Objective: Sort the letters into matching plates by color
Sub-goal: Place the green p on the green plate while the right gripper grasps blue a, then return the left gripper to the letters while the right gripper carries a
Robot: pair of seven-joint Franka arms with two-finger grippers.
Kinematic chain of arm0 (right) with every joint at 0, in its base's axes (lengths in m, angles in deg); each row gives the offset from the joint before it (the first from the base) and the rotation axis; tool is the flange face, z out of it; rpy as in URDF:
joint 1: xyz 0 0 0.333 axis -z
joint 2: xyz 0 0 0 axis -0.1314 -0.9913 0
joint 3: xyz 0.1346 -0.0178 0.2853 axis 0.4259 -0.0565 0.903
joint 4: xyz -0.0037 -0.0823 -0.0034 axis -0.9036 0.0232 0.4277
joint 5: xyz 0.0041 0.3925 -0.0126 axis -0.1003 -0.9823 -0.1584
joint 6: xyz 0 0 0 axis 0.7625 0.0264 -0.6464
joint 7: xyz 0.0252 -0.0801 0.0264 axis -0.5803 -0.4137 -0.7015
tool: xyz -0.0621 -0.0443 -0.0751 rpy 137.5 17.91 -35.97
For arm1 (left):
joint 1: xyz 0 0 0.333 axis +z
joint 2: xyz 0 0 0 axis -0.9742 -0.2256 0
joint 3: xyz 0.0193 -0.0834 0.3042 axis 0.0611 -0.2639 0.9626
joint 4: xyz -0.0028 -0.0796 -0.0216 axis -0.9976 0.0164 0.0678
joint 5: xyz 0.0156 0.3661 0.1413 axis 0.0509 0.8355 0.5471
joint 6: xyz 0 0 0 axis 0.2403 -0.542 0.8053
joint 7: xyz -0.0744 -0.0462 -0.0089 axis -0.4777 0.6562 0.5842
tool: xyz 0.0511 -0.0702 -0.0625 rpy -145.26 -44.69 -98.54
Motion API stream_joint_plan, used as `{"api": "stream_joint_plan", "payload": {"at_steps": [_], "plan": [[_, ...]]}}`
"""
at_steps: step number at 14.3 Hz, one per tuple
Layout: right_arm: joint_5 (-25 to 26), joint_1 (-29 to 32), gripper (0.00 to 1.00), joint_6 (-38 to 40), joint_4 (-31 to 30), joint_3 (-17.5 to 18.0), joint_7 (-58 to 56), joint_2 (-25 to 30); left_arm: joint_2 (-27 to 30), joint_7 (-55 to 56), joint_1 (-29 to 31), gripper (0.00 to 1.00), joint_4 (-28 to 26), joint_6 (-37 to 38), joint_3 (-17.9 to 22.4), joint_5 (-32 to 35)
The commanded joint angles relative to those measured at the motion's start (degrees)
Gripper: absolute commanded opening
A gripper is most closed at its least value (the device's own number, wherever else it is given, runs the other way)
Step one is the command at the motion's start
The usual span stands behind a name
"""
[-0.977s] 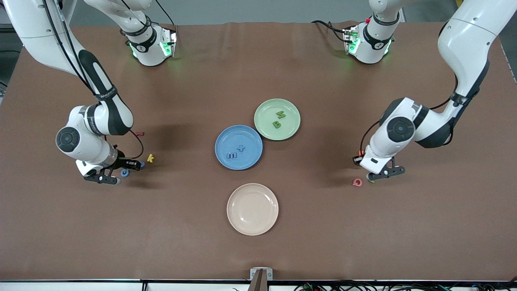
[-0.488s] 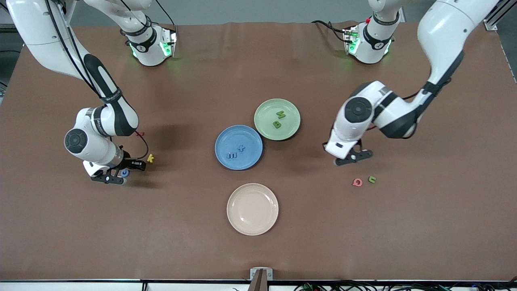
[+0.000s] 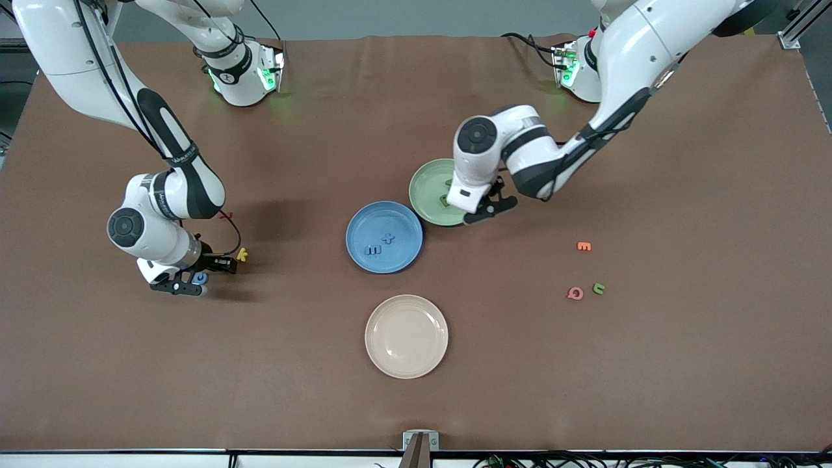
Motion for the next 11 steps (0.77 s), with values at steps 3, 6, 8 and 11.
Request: {"api": "stream_joint_plan", "payload": {"at_steps": [3, 6, 8, 11], "plan": [[0.13, -0.13, 0.59, -0.26, -2.92, 0.12, 0.66, 1.13, -1.67, 5.88, -2.48, 0.04, -0.27, -3.11, 0.16, 1.13], [0.13, -0.13, 0.59, -0.08, -3.97, 0.12, 0.66, 1.48, -2.11, 7.28, -2.3, 0.87, -0.18, -3.2, 0.25, 1.05], [0.13, -0.13, 0.59, 0.01, -4.42, 0.12, 0.66, 1.83, -1.94, 7.99, -1.78, 1.0, 0.16, -3.2, 0.25, 1.22], [0.13, -0.13, 0.57, -0.26, -4.68, 0.12, 0.66, 1.84, -0.8, 6.07, 1.02, 1.0, 0.87, -3.02, 0.34, 1.48]]}}
